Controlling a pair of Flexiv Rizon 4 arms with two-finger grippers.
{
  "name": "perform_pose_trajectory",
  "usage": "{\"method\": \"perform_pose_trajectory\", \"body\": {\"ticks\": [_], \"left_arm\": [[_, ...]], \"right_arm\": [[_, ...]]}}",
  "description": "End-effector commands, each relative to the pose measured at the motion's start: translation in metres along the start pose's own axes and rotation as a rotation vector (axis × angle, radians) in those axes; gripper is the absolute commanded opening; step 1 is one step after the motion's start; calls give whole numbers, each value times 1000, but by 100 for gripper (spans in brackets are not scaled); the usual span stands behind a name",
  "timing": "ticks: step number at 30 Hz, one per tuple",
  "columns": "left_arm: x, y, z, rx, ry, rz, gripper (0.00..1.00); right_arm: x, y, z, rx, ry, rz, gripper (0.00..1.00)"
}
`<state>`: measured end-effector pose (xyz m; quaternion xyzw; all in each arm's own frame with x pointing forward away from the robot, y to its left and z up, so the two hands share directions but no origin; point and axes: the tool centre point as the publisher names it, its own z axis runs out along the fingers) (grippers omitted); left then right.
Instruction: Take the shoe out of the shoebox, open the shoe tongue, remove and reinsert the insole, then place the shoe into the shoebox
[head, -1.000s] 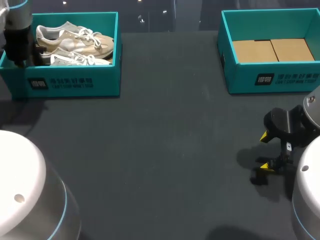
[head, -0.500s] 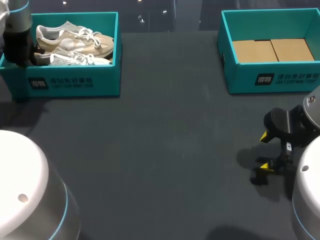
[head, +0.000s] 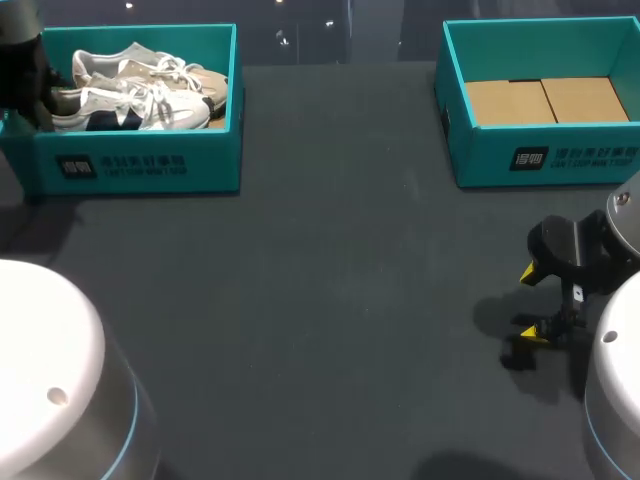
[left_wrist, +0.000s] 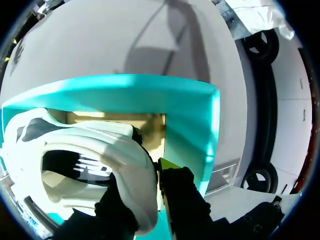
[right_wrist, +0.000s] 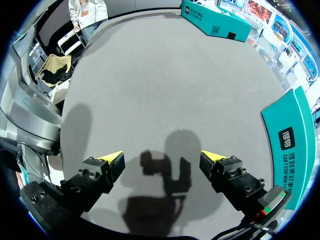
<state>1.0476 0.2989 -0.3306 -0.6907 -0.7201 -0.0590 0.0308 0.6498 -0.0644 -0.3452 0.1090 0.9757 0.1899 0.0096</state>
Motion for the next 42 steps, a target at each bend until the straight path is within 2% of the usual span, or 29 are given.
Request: {"method": "perform_pose_trajectory", "body": {"ticks": [1, 9, 16, 21, 34, 36, 39, 42], "left_arm": [[5, 9, -21, 9, 7, -6, 0], [10, 9, -58, 10, -7, -23, 0], [8, -3, -113, -29, 22, -46, 0], [0, -11, -154, -34, 104, -39, 0], [0, -11, -154, -34, 104, -39, 0], [0, -18, -151, -16, 129, -54, 0], [-4, -30, -168, -12, 107, -42, 0], [-6, -44, -195, -38, 77, -30, 0]], "right_arm": [[2, -1, -1, 0, -3, 0, 100], [2, -1, -1, 0, -3, 0, 100], [2, -1, -1, 0, -3, 0, 100], [2, -1, -1, 0, -3, 0, 100], [2, -1, -1, 0, -3, 0, 100], [2, -1, -1, 0, -3, 0, 100], [2, -1, -1, 0, -3, 0, 100], [2, -1, -1, 0, -3, 0, 100]]}}
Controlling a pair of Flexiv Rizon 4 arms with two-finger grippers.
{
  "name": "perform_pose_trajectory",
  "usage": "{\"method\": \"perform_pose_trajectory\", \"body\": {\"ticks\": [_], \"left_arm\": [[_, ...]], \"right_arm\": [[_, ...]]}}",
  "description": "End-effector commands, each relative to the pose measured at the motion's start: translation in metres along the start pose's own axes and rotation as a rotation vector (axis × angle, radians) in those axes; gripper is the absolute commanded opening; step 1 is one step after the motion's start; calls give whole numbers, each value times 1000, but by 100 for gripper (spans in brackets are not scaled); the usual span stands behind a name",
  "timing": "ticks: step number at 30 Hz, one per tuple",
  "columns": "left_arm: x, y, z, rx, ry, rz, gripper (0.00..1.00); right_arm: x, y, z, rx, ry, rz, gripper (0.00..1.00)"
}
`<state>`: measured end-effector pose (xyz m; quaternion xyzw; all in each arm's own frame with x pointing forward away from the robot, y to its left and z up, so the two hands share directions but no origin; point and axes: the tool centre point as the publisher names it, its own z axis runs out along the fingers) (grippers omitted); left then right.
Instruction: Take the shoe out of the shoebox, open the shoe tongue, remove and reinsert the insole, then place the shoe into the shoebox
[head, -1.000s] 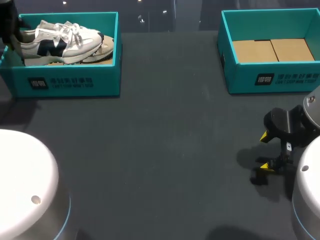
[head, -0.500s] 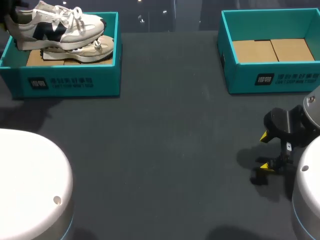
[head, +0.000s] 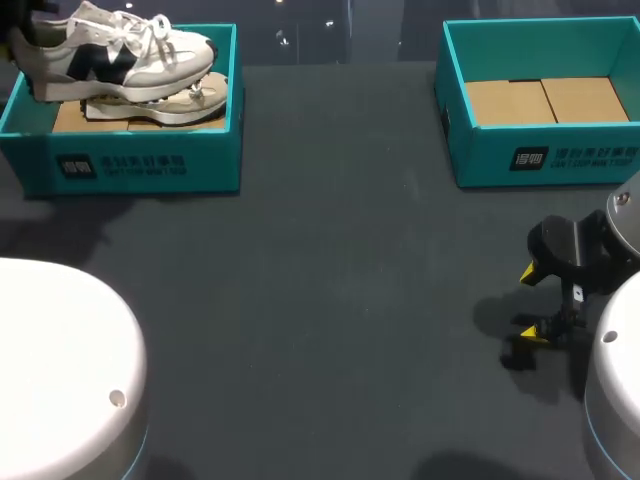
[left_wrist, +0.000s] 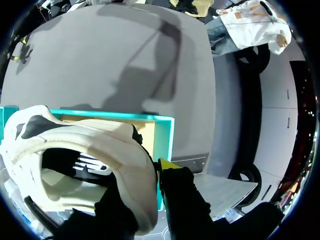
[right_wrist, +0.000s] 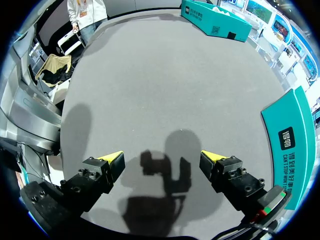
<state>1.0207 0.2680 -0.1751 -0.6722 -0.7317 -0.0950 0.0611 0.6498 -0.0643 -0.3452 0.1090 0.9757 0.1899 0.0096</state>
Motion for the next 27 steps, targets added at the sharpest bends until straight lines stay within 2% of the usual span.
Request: {"method": "perform_pose_trajectory", "body": {"ticks": [1, 3, 7, 14, 18, 21, 23, 24, 27], "left_arm": [[11, -27, -45, -42, -29, 14, 0], [11, -41, -61, -62, -36, 37, 0], [-3, -72, -82, -102, -22, 59, 0], [-35, -122, -115, -53, -7, 111, 0], [-60, -151, -123, -44, 5, 145, 0], [-79, -170, -128, -15, 9, 170, 0], [-94, -181, -133, 38, 2, 191, 0], [-102, -187, -136, 32, -4, 201, 0], [-102, -187, -136, 32, -4, 201, 0]], "right_arm": [[2, -1, -1, 0, -3, 0, 100], [2, -1, -1, 0, -3, 0, 100], [2, -1, -1, 0, -3, 0, 100], [2, -1, -1, 0, -3, 0, 100], [2, -1, -1, 0, -3, 0, 100], [2, -1, -1, 0, -3, 0, 100], [2, -1, -1, 0, -3, 0, 100], [2, -1, -1, 0, -3, 0, 100], [2, -1, -1, 0, -3, 0, 100]]}}
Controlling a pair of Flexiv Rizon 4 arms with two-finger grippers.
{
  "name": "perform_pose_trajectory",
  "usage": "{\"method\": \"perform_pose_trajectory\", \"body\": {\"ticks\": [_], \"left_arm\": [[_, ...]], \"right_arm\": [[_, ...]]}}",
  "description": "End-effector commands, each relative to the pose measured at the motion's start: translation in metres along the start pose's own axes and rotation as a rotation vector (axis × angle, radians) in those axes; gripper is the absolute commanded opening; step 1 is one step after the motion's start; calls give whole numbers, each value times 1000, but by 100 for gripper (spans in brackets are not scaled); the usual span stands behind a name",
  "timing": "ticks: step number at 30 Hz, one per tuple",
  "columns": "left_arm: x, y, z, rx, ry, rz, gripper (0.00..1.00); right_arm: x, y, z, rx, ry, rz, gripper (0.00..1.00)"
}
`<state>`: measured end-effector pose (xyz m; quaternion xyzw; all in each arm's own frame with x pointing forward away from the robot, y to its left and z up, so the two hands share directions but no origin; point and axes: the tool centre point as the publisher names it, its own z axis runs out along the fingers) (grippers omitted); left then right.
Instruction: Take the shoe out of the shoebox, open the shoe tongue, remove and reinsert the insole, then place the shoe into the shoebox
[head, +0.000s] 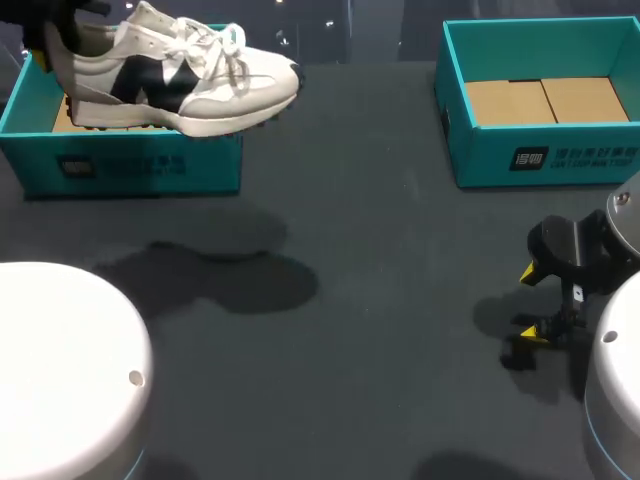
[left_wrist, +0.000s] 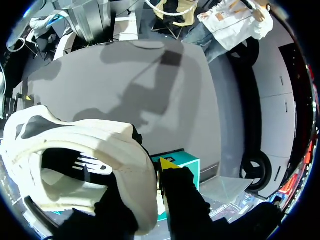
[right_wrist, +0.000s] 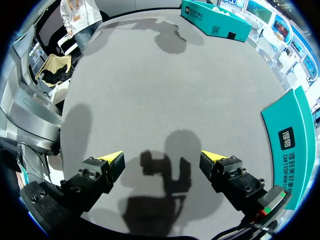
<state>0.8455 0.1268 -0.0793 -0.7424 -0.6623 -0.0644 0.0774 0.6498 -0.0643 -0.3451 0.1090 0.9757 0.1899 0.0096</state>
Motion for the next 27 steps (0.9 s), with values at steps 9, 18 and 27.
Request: {"method": "perform_pose_trajectory", "body": {"ticks": [9, 18, 27], "left_arm": [[-13, -11, 0, -9, 25, -6, 0], [-112, -49, 25, -13, 68, -64, 0], [-176, -78, 44, 46, 61, -21, 0]], "right_arm": [[2, -1, -1, 0, -3, 0, 100], [2, -1, -1, 0, -3, 0, 100], [2, -1, -1, 0, -3, 0, 100]]}}
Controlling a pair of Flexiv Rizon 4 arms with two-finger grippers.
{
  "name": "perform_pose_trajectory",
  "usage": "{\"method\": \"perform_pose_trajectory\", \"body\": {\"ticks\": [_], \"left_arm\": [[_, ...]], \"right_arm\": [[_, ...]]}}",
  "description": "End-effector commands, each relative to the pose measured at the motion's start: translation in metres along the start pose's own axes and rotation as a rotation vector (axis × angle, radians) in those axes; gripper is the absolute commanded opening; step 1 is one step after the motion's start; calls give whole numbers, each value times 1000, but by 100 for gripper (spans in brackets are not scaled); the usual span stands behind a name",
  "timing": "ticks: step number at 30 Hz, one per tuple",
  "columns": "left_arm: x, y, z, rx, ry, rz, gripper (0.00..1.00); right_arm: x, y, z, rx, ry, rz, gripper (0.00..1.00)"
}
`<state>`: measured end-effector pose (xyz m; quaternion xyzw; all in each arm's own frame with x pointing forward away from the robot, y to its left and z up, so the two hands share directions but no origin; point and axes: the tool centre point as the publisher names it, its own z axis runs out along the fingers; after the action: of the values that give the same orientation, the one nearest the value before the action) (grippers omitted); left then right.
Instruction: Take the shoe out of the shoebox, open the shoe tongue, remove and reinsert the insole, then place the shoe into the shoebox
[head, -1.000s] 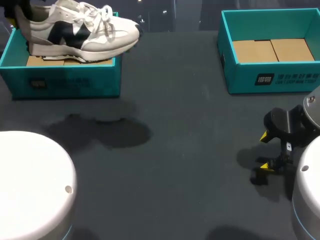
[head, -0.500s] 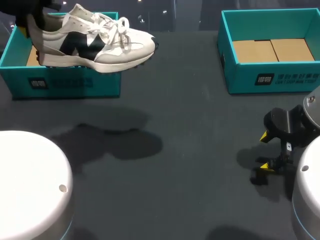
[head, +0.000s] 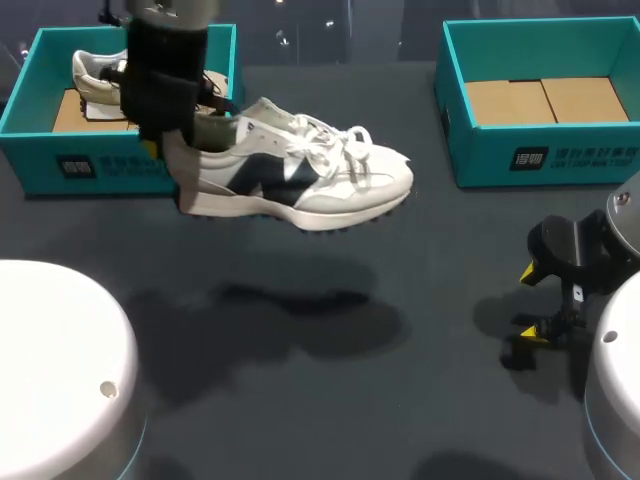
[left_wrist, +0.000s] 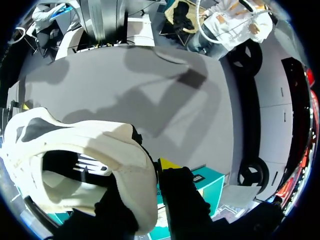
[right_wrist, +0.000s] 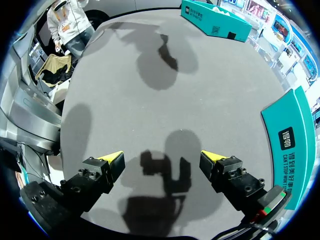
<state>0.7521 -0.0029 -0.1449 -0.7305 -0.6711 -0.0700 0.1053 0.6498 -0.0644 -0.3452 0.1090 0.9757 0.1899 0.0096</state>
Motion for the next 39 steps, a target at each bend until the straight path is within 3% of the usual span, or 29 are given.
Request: {"method": "perform_pose_trajectory", "body": {"ticks": [1, 12, 24, 27, 39], "left_arm": [[-27, -2, 4, 8, 16, 4, 0], [-27, -2, 4, 8, 16, 4, 0], [-104, 8, 92, 15, 70, -43, 0], [-117, 9, 105, -58, 62, -31, 0], [-153, 11, 134, -111, 60, -12, 0]], "right_arm": [[2, -1, -1, 0, -3, 0, 100], [2, -1, -1, 0, -3, 0, 100], [2, -1, -1, 0, -3, 0, 100], [2, -1, -1, 0, -3, 0, 100], [2, -1, -1, 0, -3, 0, 100]]}}
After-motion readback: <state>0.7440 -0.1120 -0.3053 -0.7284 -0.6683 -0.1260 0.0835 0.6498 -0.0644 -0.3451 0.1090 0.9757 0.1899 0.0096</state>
